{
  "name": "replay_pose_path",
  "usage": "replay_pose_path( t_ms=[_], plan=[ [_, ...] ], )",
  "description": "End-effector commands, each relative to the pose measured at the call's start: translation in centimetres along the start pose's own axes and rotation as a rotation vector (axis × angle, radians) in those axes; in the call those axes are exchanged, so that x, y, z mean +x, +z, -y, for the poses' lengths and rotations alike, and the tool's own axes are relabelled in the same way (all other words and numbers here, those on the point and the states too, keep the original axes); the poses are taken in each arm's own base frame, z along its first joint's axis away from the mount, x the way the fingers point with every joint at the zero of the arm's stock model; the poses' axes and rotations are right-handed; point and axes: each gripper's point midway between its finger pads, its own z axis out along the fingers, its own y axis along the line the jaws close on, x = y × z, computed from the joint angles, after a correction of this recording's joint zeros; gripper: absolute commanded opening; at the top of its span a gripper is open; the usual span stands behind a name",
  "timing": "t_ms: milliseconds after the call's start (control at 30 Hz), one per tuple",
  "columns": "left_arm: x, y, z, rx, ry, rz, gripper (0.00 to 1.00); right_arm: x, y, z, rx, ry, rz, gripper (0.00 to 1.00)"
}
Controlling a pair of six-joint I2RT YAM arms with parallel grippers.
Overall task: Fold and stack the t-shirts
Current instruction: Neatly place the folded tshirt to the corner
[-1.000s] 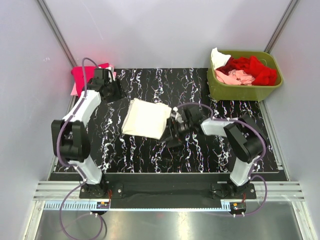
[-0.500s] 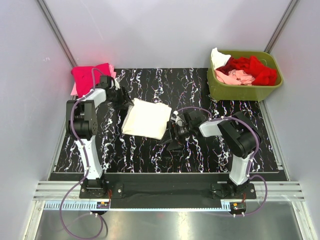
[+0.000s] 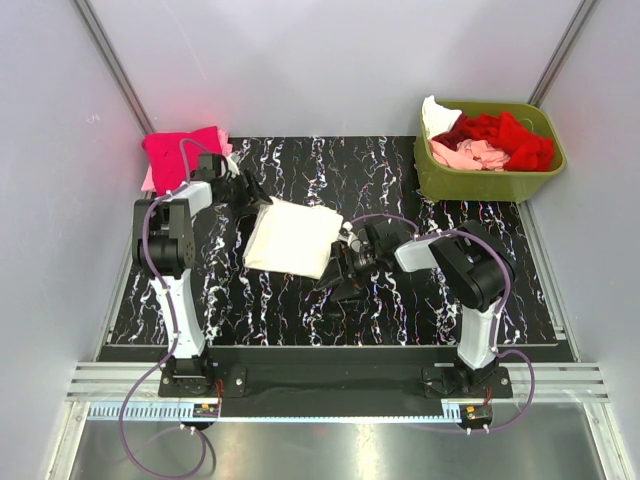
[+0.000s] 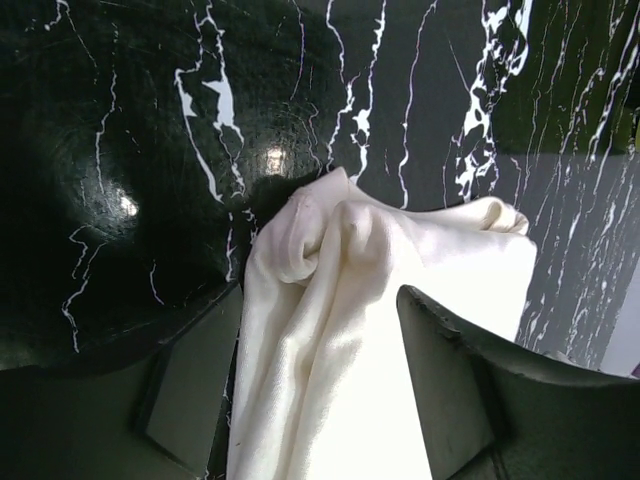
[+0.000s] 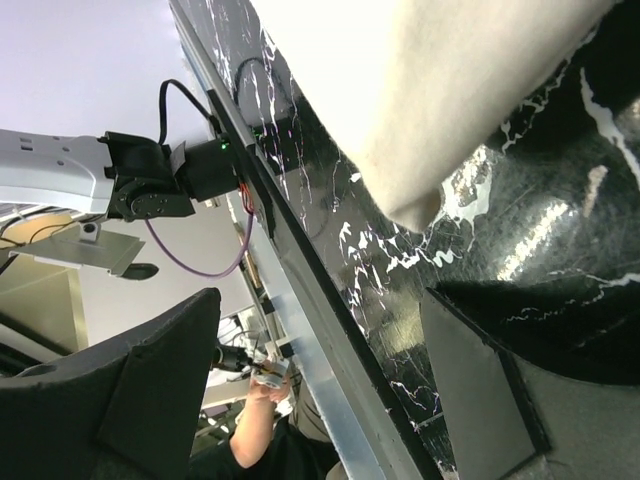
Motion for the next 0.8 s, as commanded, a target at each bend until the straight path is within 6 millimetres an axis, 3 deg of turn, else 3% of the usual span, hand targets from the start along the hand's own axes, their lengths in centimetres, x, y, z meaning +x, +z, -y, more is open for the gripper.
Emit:
replay_pose_path(
  t_ms=[0, 200, 300, 467, 567, 600, 667, 700, 767],
  plan=[
    [0.3, 0.7, -1.0, 0.015, -0.012, -0.010, 0.68, -0.7, 0.3, -0.4, -0.020, -0.026, -0.003, 0.89],
    [1.3, 0.7, -1.2, -0.020, -0.001, -0.022, 0.60, -0.8, 0.4, -0.3, -0.024, -0.026, -0.007, 0.89],
    [2.9, 1.6, 0.2, -0.052, 0.071, -0.074, 0.61, -0.8, 0.5, -0.4, -0.029, -0.025, -0.012, 0.89],
    [4.8, 2.4, 0.0, -0.085, 0.064, -0.123, 0.67, -0.7, 0.5, -0.3, -0.030, -0.024, -0.015, 0.90],
    [4.8, 2.3, 0.1, -0.085, 0.060, -0.109, 0.53, -0.7, 0.5, -0.3, -0.030, -0.024, -0.015, 0.90],
    [4.9, 2.3, 0.1, -0.086, 0.057, -0.110, 0.37, -0.7, 0.5, -0.3, -0.030, -0.022, -0.016, 0.90],
    [4.5, 2.3, 0.1, -0.088, 0.058, -0.111, 0.18, -0.7, 0.5, -0.3, -0.030, -0.020, -0.017, 0.90],
    [4.2, 2.3, 0.4, -0.081, 0.064, -0.113, 0.01, -0.7, 0.5, -0.3, -0.031, -0.022, -0.017, 0.90],
    [3.3, 2.1, 1.4, -0.059, 0.071, -0.118, 0.00, -0.7, 0.5, -0.4, -0.035, -0.024, -0.019, 0.90]
  ],
)
